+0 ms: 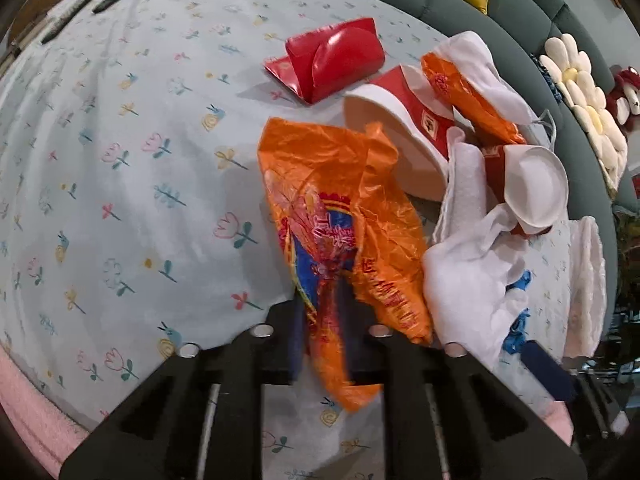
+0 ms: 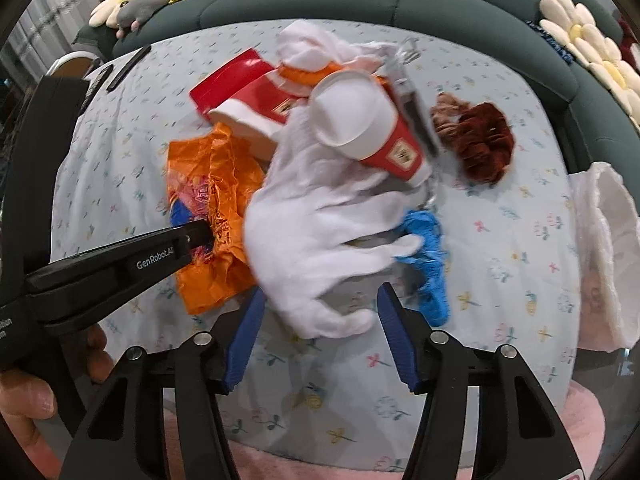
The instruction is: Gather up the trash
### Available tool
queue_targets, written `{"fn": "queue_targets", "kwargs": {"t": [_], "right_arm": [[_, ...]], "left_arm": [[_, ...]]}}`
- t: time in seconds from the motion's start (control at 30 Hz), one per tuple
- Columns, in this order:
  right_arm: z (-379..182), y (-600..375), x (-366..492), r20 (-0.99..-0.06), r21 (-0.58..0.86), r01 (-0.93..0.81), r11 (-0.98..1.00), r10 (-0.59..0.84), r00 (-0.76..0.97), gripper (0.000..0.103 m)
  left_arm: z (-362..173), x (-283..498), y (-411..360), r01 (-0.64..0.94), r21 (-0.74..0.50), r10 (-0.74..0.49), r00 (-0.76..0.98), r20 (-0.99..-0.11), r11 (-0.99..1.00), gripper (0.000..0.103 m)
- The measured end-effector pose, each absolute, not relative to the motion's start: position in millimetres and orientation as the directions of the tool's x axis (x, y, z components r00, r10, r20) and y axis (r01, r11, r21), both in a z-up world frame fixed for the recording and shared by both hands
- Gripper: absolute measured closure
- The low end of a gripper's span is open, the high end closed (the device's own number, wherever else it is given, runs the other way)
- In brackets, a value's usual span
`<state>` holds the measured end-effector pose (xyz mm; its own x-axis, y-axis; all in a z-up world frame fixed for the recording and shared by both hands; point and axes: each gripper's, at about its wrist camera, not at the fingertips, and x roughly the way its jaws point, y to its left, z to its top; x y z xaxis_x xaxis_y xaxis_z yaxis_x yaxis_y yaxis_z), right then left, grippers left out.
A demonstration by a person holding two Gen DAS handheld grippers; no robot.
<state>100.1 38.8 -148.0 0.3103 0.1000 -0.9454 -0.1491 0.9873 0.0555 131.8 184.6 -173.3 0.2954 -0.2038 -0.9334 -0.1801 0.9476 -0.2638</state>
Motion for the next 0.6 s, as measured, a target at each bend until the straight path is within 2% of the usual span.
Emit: {"fn": "queue_targets", "kwargs": {"t": [0.07,0.13,0.2,0.3,0.6], "right_arm": [[-153.6,42.0,101.9,-0.949,0.06,-0.155,0.986,0.104,0.297,0.055],[-159.1,43.3,103.8,-0.953,0.068,-0.157,0.985,0.111,0.283,0.065],[-162.1,45.3,105.3,-0.955,0.081,-0.161,0.984,0.123,0.269,0.082],[-157.0,44.8,104.6,-0.95,0.101,-0.163,0.982,0.144,0.278,0.094],[-105.6,28.9,96.8,-0.895,0.157,-0.146,0.977,0.203,0.397,0.1]], "left_arm": [[-170.2,130.3,185.8,-0.177,-0.271,-0.208,0.309,-0.928,0.946,0.096],[-163.0,127.0,186.9,-0.16,-0.252,-0.19,0.326,-0.926,0.954,0.1],[-155.6,125.3,187.2,-0.149,-0.242,-0.181,0.34,-0.923,0.959,0.1],[-144.3,120.6,192.7,-0.151,-0.249,-0.181,0.362,-0.915,0.957,0.1],[-101.7,108.2,185.7,-0.128,-0.231,-0.154,0.44,-0.885,0.964,0.1]]}}
